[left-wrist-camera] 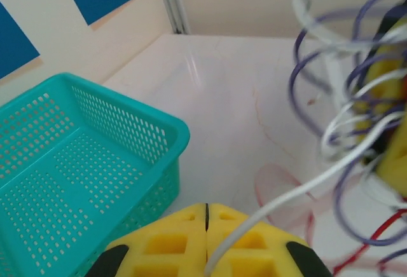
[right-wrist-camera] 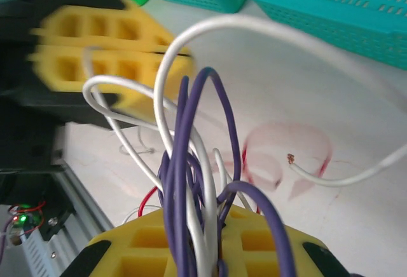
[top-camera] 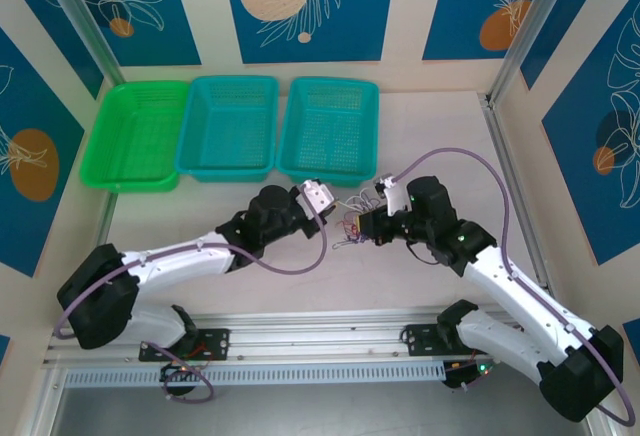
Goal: Untangle the cables
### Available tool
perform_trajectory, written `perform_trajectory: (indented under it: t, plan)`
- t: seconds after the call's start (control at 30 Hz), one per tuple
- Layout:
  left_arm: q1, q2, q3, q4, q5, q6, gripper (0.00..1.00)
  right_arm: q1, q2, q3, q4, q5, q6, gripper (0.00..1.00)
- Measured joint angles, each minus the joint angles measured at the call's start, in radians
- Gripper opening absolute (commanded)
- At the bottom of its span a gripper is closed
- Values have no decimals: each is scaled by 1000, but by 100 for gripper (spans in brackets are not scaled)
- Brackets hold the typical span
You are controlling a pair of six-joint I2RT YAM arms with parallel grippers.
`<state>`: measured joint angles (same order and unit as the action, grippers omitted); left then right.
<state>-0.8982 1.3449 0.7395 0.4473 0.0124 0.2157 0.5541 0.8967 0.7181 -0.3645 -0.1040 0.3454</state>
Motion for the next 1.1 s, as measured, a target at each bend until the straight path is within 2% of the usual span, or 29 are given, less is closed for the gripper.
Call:
perform_trajectory:
  t: [0.13,0.3,0.33,0.4,0.47,0.53,0.7,0.77,0.8,0.87,0.97,1.1]
  plan:
    - [-15,-69,-26,-22,14,-29,0,18,53,2,27,135,53,12]
    - [-29,-151,-86,-85,-15,-67,0,-2,108,18,21,255,174,27]
    - [-29,-179,-95,-95,-33,-75,0,-32,109,9,19,254,196,30]
    - [-26,-247,-116,-113,-93,-89,0,-119,105,-23,10,292,238,30]
    - [-10,-338,-130,-123,-172,-108,0,-262,104,-90,-5,335,284,26]
    - [2,-391,-131,-123,-234,-131,0,-346,103,-149,-24,341,317,20]
    - [53,-441,-163,-144,-346,-213,0,-429,83,-225,-41,305,375,19]
    - [72,-444,-188,-163,-358,-248,0,-436,62,-230,-31,270,380,27]
    - [77,-444,-198,-172,-359,-264,0,-436,53,-232,-18,245,377,37]
    - [82,-443,-212,-191,-360,-291,0,-433,35,-233,13,179,369,69]
    - [85,-443,-213,-208,-364,-327,0,-412,15,-221,18,132,368,98]
    - [103,-443,-206,-257,-373,-372,0,-401,-62,-182,-8,117,387,100]
